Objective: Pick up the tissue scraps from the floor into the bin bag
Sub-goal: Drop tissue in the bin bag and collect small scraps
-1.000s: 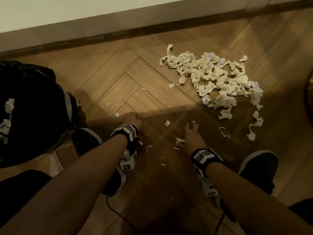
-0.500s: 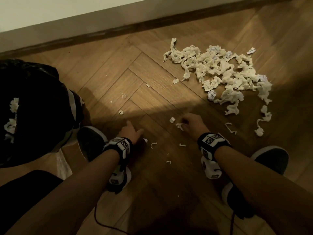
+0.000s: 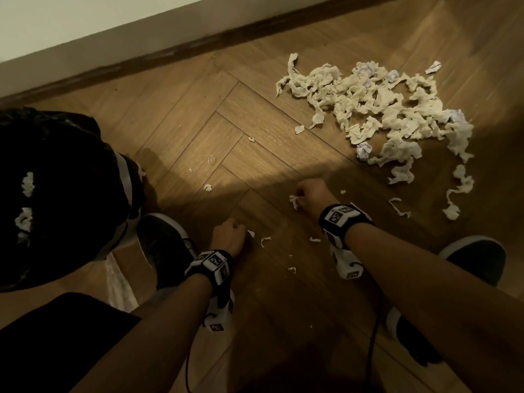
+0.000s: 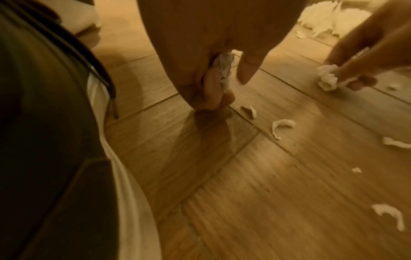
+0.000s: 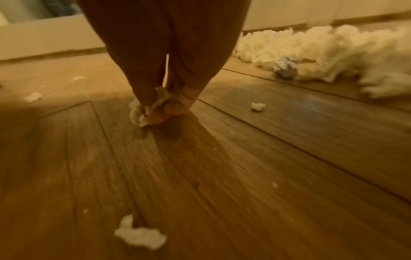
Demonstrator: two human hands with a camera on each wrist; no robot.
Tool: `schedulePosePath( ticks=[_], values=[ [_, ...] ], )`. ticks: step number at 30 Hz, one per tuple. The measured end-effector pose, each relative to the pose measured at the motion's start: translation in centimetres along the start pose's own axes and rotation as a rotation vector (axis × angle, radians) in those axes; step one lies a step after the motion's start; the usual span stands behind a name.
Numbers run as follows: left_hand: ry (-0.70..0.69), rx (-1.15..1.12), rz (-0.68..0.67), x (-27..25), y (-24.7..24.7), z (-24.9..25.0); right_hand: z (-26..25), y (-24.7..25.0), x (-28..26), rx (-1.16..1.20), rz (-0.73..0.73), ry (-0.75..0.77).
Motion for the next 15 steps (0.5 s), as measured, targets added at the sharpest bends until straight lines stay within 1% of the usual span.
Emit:
schedulePosePath(
  ticks=[2, 6, 8, 10, 12, 15],
  values=[
    [-0.051, 0.03, 0.012, -0.4, -0.4, 0.1, 1.1, 0.2, -1.6, 0.038, 0.023, -0.035],
    [-0.109, 0.253, 0.038, -0.8, -1.2, 1.0, 4.1, 0.9, -6.2, 0.15, 0.126, -0.087],
    [-0.156, 0.304, 0.046, -0.9, -1.4, 1.7, 5.7, 0.7, -8.6, 0.176, 0.121, -0.12],
    [-0.234, 0.283, 0.031, -1.1, -1.7, 2.2, 6.8, 0.0, -10.5, 0.192, 0.088, -0.141],
    [-0.297, 0.243, -0.003, -1.5, -1.9, 2.5, 7.1, -1.0, -11.3, 0.181, 0.082, -0.098],
    [-0.345, 0.208, -0.027, -2.3, -1.9, 2.7, 6.3, -2.4, -11.0, 0.134, 0.112, 0.014]
  ],
)
Point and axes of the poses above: each hand's wrist, its own x-axis towards the middle knuckle, its own y-axis out of the back of the hand, z = x × y, the point moved 3 cm from there along x, towards the middle knuckle, and after that the axes turned 8 degrees about z, right-handed, at the moved point
